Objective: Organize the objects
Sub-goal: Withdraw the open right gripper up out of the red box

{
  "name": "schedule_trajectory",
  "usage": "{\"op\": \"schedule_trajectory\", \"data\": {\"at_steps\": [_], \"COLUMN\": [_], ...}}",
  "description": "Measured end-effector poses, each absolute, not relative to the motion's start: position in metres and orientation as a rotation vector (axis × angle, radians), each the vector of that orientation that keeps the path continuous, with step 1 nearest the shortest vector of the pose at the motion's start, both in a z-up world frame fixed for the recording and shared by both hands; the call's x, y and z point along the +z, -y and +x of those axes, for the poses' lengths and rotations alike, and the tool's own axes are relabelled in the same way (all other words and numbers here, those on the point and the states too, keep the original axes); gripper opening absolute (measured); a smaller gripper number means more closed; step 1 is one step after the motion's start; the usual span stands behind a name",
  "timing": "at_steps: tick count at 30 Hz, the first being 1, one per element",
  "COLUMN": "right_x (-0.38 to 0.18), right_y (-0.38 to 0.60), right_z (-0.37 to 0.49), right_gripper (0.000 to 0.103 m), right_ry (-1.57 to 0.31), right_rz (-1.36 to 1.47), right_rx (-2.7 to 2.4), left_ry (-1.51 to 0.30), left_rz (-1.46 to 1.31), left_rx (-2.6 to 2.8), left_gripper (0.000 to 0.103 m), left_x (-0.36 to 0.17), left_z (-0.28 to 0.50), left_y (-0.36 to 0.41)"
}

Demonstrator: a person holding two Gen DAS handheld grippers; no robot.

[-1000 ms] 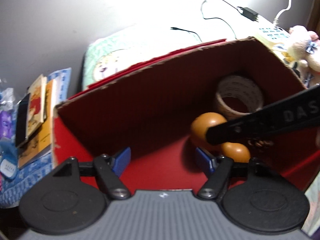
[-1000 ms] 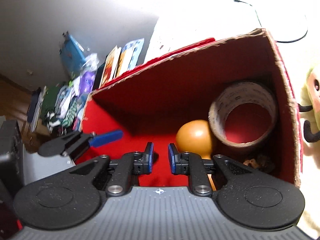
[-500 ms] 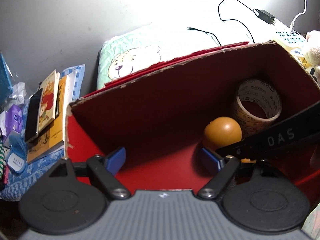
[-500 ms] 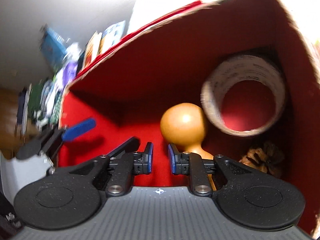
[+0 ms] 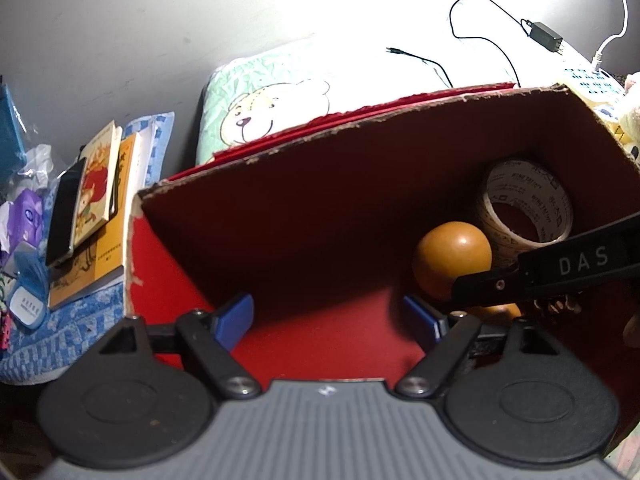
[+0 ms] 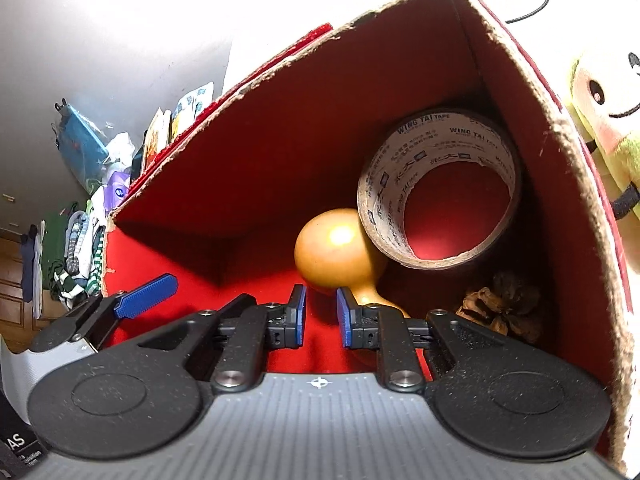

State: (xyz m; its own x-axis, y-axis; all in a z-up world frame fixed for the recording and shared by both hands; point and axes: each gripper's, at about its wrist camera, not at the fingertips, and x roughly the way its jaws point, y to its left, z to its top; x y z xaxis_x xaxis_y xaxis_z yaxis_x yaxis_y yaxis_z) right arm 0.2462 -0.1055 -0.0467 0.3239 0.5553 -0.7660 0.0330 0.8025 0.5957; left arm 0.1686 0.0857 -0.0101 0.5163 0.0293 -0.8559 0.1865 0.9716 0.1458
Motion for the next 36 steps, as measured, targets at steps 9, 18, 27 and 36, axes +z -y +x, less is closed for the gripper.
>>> {"op": "schedule_trajectory", "data": {"at_steps": [9, 18, 27, 36], "right_x": [-0.046, -0.041, -0.042, -0.041], "right_y": [0.102, 0.094, 0.093, 0.094], "right_z": [0.248, 0.248, 0.250, 0.249], "right_gripper": [0.021, 0.021, 0.021, 0.025], "right_ry": [-1.194, -1.160, -1.160, -1.157], "right_rz": [0.557, 0.493, 0.506, 0.518], "right_rx": [0.383, 0.386, 0.401, 0.406], "left_ry": [-1.023, -1.015, -1.019, -1.023], "left_rz": [0.254, 0.264, 0.268, 0.271], "left_rx": [-0.054, -0.026, 0.000, 0.016], "left_gripper": [0.081, 0.081, 0.082, 0.082], "left_x": [-0.011, -0.010, -0.011, -0.012], "left_z": [0.168, 0.169, 0.171, 0.171], "left_y": [-0.084, -0.085, -0.084, -0.083]}}
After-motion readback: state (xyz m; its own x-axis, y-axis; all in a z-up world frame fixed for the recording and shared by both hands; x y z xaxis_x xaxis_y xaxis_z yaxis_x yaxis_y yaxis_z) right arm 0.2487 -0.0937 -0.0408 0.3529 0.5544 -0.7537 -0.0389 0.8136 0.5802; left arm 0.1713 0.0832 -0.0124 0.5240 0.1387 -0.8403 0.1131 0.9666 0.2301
